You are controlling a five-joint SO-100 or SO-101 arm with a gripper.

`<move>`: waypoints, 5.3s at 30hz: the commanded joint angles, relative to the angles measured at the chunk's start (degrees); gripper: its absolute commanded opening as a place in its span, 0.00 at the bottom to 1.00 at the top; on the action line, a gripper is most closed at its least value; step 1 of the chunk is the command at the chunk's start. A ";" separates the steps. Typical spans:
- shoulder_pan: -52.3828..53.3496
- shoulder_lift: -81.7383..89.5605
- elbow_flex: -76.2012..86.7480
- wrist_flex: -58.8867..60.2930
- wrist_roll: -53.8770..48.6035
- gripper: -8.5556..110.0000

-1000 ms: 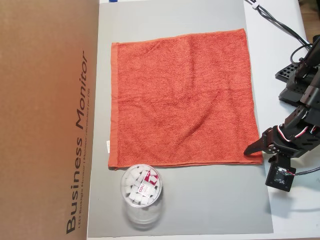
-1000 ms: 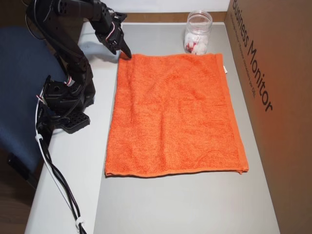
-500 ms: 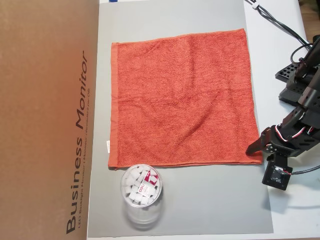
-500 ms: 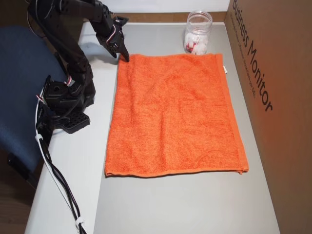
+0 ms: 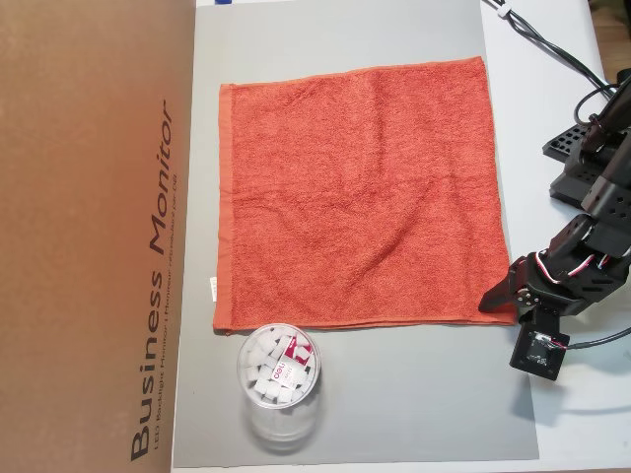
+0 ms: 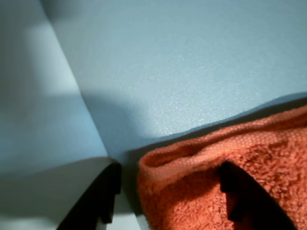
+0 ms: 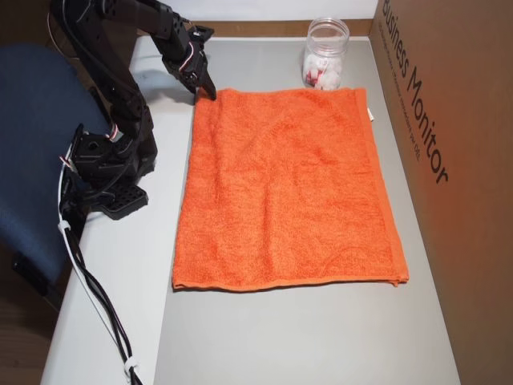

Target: Fold the blanket.

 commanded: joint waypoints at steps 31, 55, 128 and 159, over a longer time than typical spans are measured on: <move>3.43 1.05 -0.62 0.18 0.18 0.09; 6.68 9.49 -0.53 0.26 0.18 0.07; 54.23 34.72 -10.02 -0.62 0.18 0.07; 67.94 17.67 -33.49 -0.70 0.70 0.07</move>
